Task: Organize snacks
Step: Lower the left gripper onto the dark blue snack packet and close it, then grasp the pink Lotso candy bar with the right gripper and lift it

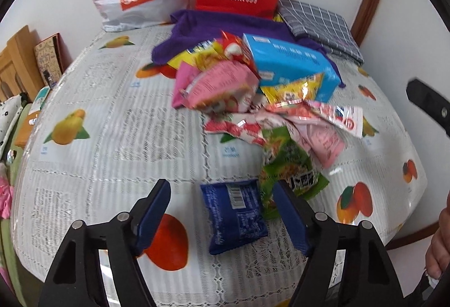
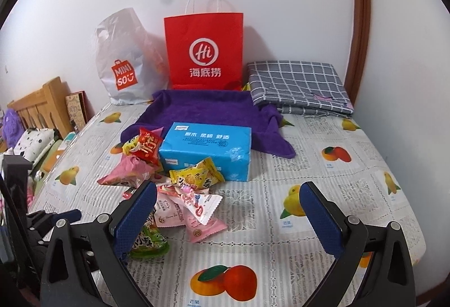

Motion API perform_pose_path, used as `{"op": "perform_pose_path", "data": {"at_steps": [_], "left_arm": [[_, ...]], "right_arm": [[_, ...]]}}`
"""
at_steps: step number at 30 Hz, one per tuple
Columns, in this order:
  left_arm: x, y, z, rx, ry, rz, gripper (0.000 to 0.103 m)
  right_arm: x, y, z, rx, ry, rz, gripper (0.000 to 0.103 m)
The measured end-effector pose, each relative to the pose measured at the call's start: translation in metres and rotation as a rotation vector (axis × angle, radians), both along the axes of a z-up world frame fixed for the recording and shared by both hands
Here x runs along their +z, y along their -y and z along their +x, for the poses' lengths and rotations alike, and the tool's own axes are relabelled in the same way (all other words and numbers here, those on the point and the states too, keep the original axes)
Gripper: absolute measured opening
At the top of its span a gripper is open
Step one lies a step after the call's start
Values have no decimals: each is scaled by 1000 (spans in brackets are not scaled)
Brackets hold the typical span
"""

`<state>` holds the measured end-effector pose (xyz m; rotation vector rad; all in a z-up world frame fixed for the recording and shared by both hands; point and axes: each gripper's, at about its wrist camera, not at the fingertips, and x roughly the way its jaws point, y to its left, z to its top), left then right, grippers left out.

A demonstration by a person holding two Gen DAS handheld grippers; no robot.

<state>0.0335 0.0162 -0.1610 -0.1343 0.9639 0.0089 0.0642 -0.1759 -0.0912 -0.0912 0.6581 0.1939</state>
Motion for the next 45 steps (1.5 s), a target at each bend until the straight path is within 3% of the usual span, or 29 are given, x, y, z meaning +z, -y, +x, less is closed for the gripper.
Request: {"op": "perform_pose_path", "data": {"at_steps": [6,11,20,23,27,32,36,38,40,41,42,44,45], "left_arm": [[-20,8,5,-26,-51,24,59],[-25,5,7,-36,-30,47,49],[-25,-14,23,-29,-2,77,50],[-28,-16,26,-20,18,126,51],[-27,-26,30,-8,32,117,50],[-27,-41,35,13,38,96,48],[-28,-47,39,24,43,82,49],[-29,-49,40,27,49,80,49],[-29,-50,41,34,59,75,50],[-30,-51,42,38,63,73,50],[-30,-51,43,47,69,73,50],[-30,-51,44,55,74,76,50],[-30,-51,45,57,74,77,50]], "right_arm": [[-10,3,7,-2,-20,-5,100],[-17,8,13,-21,-39,3,99],[-19,-4,13,27,-14,-26,99],[-24,-13,17,57,-8,-48,99],[-32,-30,25,129,3,-97,97],[-43,-58,42,251,3,-161,86],[-69,-72,67,283,-94,-215,73],[-84,-72,74,289,-148,-243,60],[-97,-68,76,306,-194,-262,53],[-101,-65,75,310,-205,-259,43],[-104,-61,73,308,-210,-254,41],[-102,-53,67,320,-209,-214,26],[-98,-49,64,324,-204,-186,26]]}}
